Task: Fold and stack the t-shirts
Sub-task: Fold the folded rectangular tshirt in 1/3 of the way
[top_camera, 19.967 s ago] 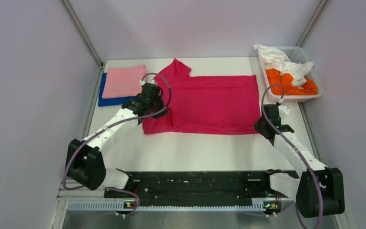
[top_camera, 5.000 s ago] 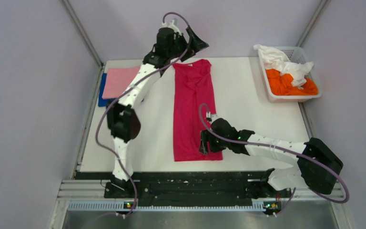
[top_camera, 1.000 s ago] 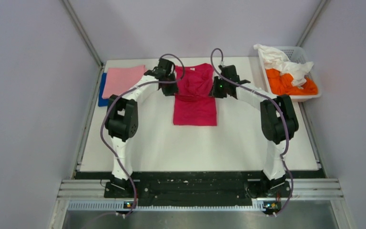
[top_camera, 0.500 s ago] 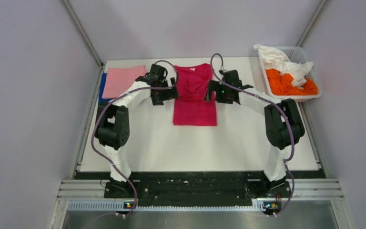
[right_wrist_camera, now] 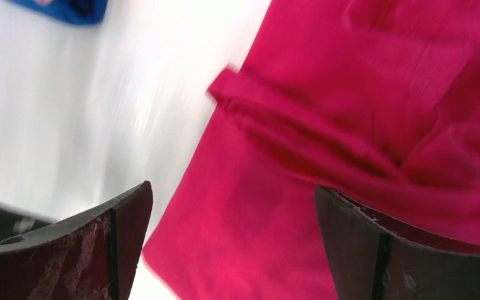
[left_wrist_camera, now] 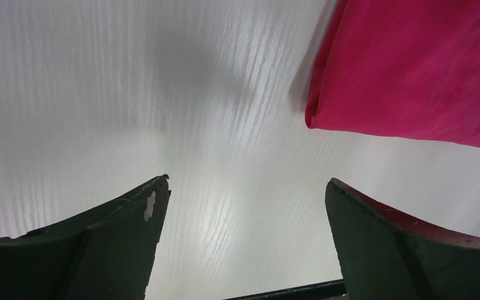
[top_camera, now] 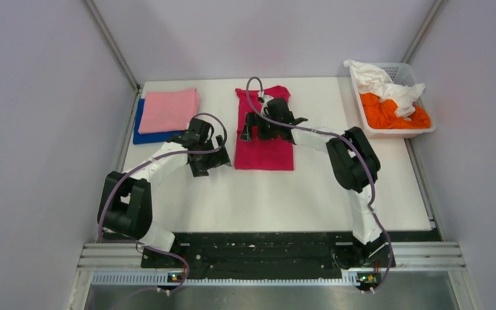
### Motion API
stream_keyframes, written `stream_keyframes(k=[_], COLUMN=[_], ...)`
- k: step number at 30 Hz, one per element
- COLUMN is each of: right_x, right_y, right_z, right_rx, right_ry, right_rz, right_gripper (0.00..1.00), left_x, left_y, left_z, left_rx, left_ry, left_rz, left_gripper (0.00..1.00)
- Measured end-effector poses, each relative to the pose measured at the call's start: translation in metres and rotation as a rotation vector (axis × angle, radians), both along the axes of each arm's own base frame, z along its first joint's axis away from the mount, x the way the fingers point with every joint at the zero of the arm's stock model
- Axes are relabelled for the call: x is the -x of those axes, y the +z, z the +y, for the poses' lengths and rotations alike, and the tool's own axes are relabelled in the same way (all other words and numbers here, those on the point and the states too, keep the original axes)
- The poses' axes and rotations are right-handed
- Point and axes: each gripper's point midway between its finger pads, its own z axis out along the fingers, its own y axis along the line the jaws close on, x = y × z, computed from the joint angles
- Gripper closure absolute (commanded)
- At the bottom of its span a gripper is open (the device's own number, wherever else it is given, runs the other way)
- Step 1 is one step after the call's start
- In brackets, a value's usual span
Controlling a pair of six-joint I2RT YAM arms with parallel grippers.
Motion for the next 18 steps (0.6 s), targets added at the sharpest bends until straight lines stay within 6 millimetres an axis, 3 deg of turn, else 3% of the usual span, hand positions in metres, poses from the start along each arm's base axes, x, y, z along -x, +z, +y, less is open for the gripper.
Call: stream_keyframes(k=[6, 11, 14, 16, 18], right_x=[-0.056, -0.09, -0.093, -0.083, -0.059], right_y=[-0.012, 0.008, 0.011, 0.009, 0.006], right_z=[0.003, -0.014, -0.024, -0.037, -0.053], right_rx=[0.034, 0.032, 0.032, 0.047, 0.069], right_ry=[-0.113, -0.226, -0.258, -0.278, -0.293], right_rz=[-0.072, -0.141, -0.144, -0.13, -0.105], right_gripper=[0.01, 0.01, 0.01, 0.01, 0.01], left_x=[0.005, 0.005, 0.0, -0.007, -0.015], left_y=[-0.002, -0.002, -0.001, -0.004, -0.009], left_z=[0.001, -0.001, -0.005, -0.01, -0.015], left_rx=[0.008, 0.022, 0.041, 0.055, 0.068], left_ry=[0.015, 0.017, 0.014, 0.016, 0.016], left_rz=[0.009, 0.002, -0.011, -0.011, -0.004], left_gripper=[0.01, 0.01, 0.06, 0.11, 0.16])
